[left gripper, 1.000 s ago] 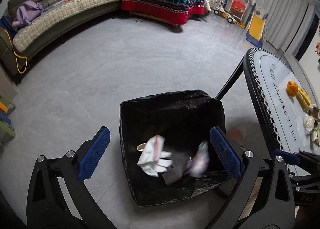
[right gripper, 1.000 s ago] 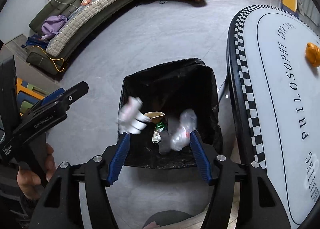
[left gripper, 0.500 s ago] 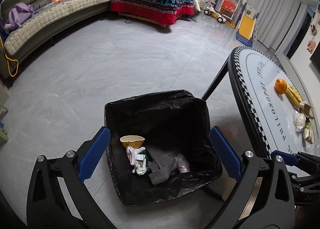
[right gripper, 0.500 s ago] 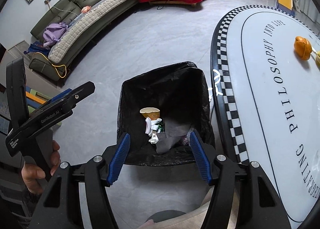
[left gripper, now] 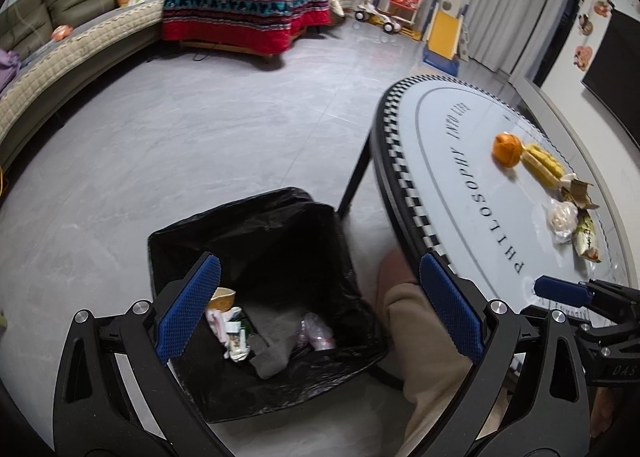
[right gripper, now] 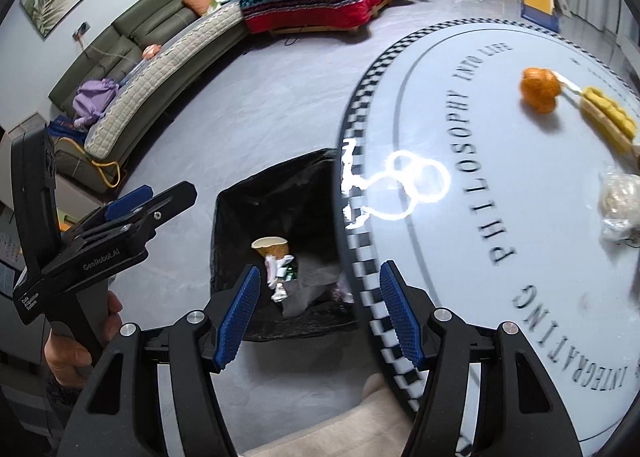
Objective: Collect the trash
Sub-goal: 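Move both grippers back over the table toward the orange and cardboard, then grasp the cardboard piece with the right gripper while the left grasps the orange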
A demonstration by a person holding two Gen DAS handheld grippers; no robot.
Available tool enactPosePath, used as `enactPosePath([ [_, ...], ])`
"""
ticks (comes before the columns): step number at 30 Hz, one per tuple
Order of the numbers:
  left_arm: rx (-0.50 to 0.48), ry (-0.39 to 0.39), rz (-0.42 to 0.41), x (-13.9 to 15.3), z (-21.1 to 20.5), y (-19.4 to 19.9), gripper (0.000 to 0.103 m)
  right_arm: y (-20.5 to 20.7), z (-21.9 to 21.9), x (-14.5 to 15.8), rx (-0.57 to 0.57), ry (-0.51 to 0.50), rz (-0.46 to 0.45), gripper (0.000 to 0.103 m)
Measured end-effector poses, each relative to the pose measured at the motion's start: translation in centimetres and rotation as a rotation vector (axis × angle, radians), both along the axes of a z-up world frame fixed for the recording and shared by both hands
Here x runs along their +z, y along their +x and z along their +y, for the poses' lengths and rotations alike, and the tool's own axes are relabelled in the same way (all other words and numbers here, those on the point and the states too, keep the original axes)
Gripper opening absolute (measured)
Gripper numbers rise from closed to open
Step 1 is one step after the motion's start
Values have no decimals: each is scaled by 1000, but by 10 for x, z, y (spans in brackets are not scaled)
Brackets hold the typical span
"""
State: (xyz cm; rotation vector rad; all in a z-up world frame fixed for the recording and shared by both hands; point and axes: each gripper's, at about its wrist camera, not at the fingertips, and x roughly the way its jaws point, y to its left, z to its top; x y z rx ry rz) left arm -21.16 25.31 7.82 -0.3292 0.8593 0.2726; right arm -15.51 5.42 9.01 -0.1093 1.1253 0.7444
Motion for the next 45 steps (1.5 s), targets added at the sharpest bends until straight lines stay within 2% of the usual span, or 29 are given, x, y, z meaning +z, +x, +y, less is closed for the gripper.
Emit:
enactPosePath([
  [13,-165,9,-17,22,-79,75,97,71,-119,24,-241,40,-15,63],
  [19,-215,10,5,23,-111,118,97,110,-178,35,-391,40,-13,63],
  [24,-256,5,18,21,-134,150,97,140,-215,38,-473,27,-13,63],
  [34,-321,41,42,19,-170,210,97,196,-270,12,-635,7,80,63],
  [43,-348,75,86,-6,-189,267,97,231,-301,-12,-804,26,111,63],
  [44,-349,75,91,-8,-191,272,97,235,-301,-12,-806,19,112,63],
  [45,-351,75,96,-10,-192,277,97,238,-301,-14,-807,11,113,57],
])
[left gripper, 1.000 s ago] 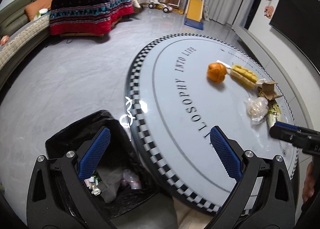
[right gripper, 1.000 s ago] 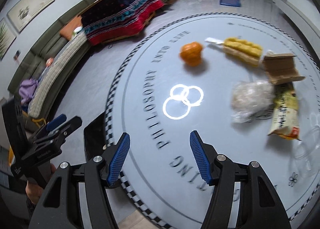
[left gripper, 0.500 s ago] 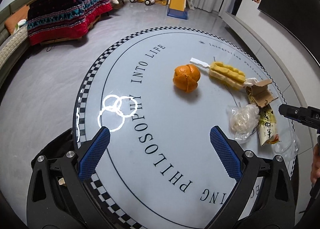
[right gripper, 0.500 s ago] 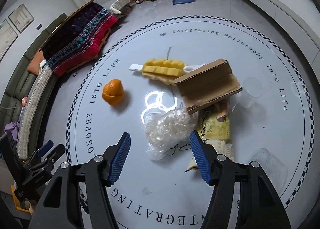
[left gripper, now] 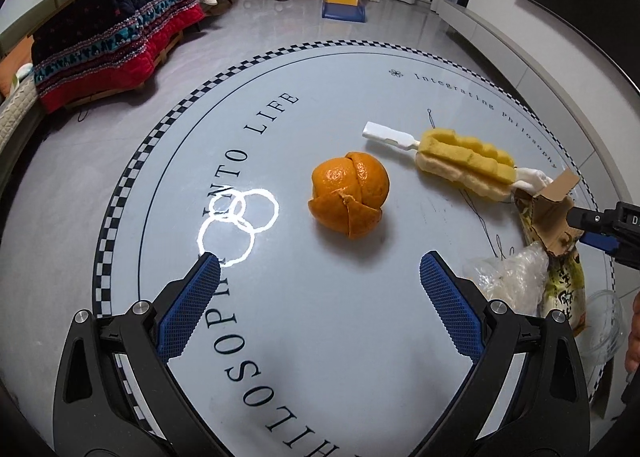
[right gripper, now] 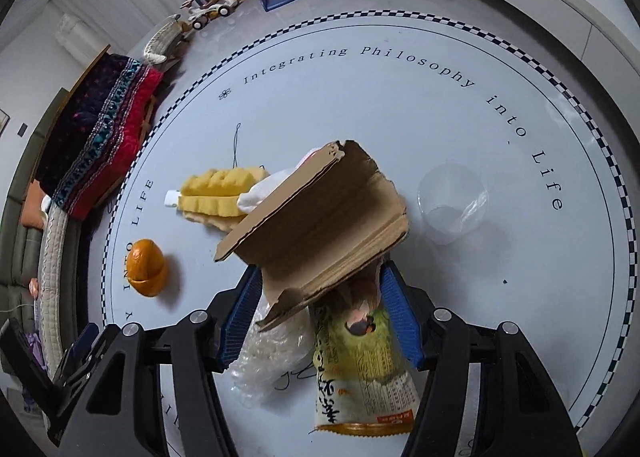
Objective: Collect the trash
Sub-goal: 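Grasp the cardboard piece with the right gripper while the left grasps the orange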
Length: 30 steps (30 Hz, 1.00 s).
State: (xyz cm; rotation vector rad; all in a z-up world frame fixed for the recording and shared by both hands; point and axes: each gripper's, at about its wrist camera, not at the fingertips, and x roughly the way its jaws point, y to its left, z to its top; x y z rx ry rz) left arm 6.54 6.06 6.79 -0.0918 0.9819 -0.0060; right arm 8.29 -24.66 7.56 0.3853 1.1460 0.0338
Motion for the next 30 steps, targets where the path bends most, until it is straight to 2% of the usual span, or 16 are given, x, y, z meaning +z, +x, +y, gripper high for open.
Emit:
enactPosePath([
  [1,-3,5,4,-2,-2,5,97,4,1,-2,-1,-7,3,53],
  [2,-5,9,7,-4,-3,10,97,7,1,-3,6,-12,5,42],
  [3,-8,13,8,-5,-5,14,97,10,2,-4,13,-15,6,26],
  [5,-12,25,10,-8,-8,24,97,12,1,-3,27,-10,-9,12],
  [6,-12,32,13,-10,-9,30,97,11,0,0,32,-9,-21,8],
  [11,4,39,38,-24,-11,61,97,5,-1,23,46,-57,-108,6],
  [16,24,20,62,-38,-13,78,96,0,-6,34,55,-52,-146,6],
  [17,26,16,60,-40,-14,77,93,-1,-7,35,56,-52,-150,6],
  [19,19,2,72,-42,-15,75,59,-3,-6,37,61,-47,-155,6],
  [20,9,-25,82,-43,-16,74,54,-4,-6,39,61,-45,-155,6],
  [22,9,-26,80,-41,-18,68,51,-9,-6,41,62,-37,-158,6],
  [30,-2,-25,78,-28,-16,26,50,-34,6,52,94,-26,-169,6],
])
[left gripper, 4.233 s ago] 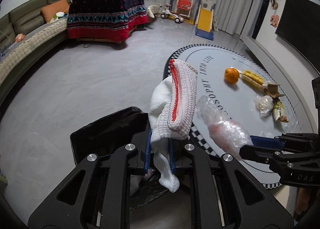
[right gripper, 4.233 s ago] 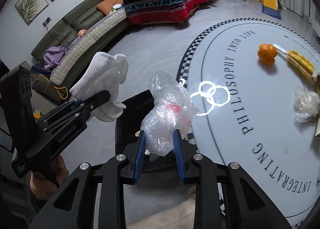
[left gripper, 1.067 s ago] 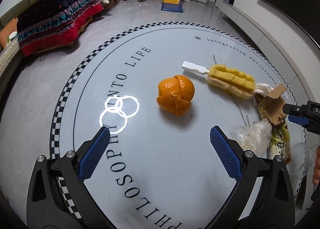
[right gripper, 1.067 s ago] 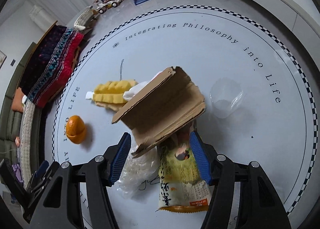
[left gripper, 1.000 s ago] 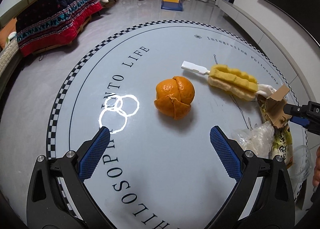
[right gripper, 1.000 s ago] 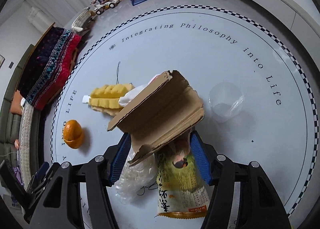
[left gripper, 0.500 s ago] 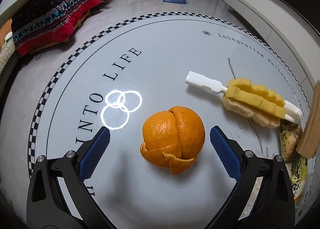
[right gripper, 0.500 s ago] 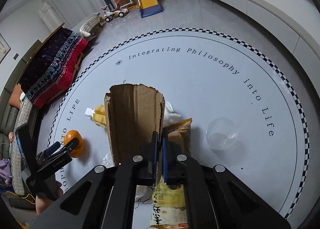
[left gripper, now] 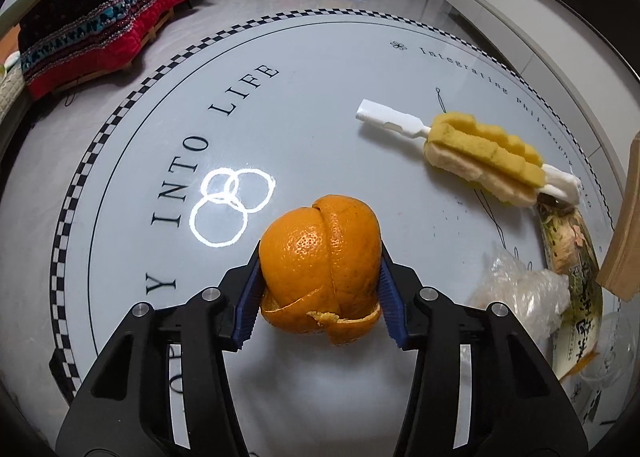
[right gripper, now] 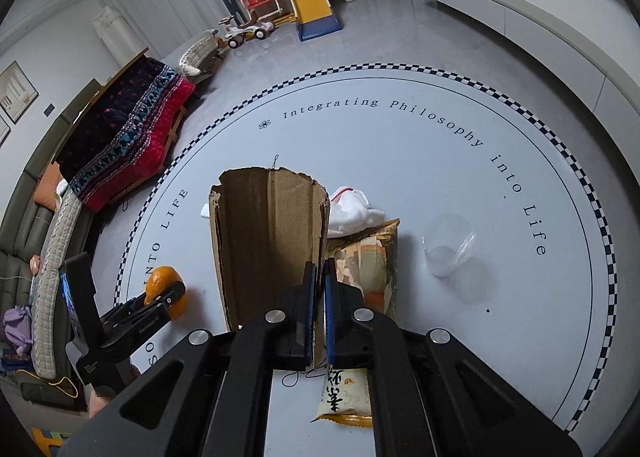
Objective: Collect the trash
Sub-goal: 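Grasp the cardboard piece with the right gripper while the left grasps the orange, then carry orange and cardboard to the black bin and release both inside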
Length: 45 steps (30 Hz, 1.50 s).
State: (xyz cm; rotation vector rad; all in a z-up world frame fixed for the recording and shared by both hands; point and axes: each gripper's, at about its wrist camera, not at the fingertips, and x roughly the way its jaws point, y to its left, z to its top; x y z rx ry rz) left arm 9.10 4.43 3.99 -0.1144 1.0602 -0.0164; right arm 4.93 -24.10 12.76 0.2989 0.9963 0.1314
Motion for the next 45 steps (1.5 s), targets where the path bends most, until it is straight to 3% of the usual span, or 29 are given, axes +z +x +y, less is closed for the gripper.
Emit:
enactPosePath([
  [20,12,-27,-177,85,43,-150,50,-86,56,11,97,-8,5,6],
  [30,69,-42,-203,85,75,-209,50,-136,117,5,220,-12,8,6],
  [45,239,-62,-222,66,155,-291,51,-200,231,-13,444,-58,26,5],
])
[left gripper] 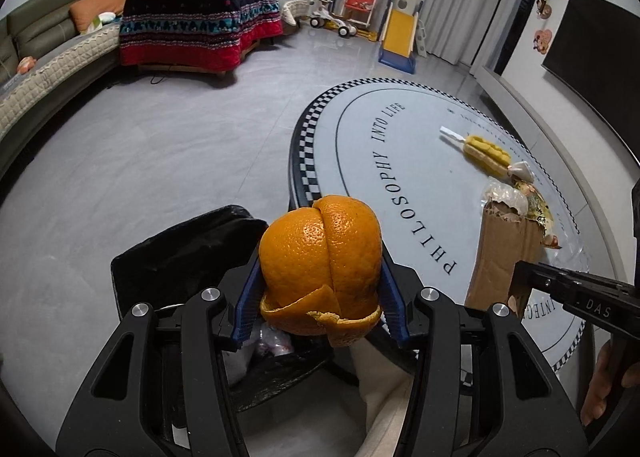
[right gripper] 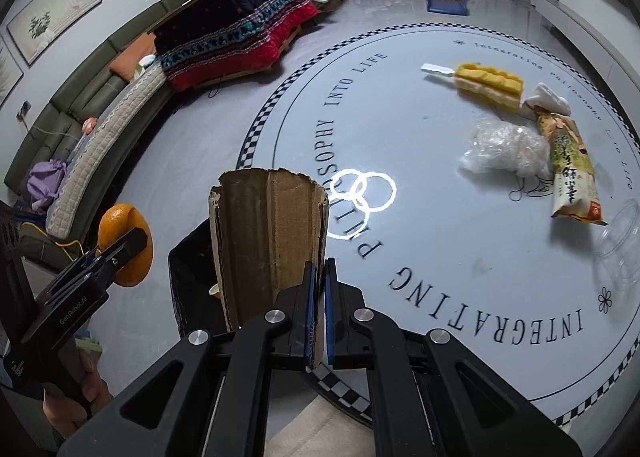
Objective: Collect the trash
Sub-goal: 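Carry orange and cardboard to the black bin and release both inside, then move both grippers back over the table toward the corn snack packet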
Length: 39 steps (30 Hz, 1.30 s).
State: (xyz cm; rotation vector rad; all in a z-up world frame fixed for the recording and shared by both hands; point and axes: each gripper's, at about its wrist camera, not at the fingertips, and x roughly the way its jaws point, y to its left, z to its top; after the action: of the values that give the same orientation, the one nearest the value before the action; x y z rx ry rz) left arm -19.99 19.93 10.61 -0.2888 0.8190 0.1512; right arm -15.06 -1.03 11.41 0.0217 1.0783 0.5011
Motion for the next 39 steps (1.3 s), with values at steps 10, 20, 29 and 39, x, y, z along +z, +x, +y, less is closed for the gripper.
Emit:
enactPosePath([
  [10,139,-8,44,-34,64,-53,52,-31,100,-25,187,-47,30,5],
  [20,319,5,117,-67,124,-82,97,-26,170,-67,238,-152,79,61],
  [29,336,-16,100,-67,134,-88,97,-29,157,-64,228,-125,83,61],
  [39,283,18,101,-57,112,-73,97,-24,134,-50,215,-75,74,61],
])
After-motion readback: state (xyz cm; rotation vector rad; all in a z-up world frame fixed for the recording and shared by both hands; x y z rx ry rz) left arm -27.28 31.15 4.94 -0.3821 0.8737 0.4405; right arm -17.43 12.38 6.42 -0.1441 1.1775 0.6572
